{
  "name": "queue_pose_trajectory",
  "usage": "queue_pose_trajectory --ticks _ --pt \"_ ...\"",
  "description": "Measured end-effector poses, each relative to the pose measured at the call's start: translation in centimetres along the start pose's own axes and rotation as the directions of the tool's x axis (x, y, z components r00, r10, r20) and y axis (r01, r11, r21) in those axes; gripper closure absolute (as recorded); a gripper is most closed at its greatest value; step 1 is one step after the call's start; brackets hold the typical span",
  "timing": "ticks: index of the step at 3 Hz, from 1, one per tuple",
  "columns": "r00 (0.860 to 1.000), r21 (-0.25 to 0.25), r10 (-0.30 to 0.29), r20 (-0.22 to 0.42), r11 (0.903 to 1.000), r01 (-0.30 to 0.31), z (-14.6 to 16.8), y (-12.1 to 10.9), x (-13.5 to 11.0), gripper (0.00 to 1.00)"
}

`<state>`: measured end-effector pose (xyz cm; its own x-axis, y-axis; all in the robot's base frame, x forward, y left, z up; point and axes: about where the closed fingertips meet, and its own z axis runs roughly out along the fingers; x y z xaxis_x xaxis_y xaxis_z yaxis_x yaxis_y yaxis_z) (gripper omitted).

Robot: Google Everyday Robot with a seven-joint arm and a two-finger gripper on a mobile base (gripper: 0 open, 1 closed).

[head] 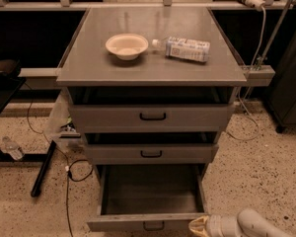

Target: Close bottom drawer

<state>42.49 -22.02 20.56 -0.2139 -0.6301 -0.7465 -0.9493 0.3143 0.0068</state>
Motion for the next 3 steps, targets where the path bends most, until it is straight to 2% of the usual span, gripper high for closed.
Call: queue_pose_trajectory --ticks 1,2,3 --pt "1.000 -0.018 -0.026 -0.012 0.9995 0.026 1.76 0.51 1.70 1.00" --pt "1.000 -0.019 -0.026 -0.011 0.9995 0.026 1.85 0.54 1.76 0.82" --pt "1.000 -0.019 -0.026 -0.011 0.9995 0.026 1.85 0.54 1.76 0.58"
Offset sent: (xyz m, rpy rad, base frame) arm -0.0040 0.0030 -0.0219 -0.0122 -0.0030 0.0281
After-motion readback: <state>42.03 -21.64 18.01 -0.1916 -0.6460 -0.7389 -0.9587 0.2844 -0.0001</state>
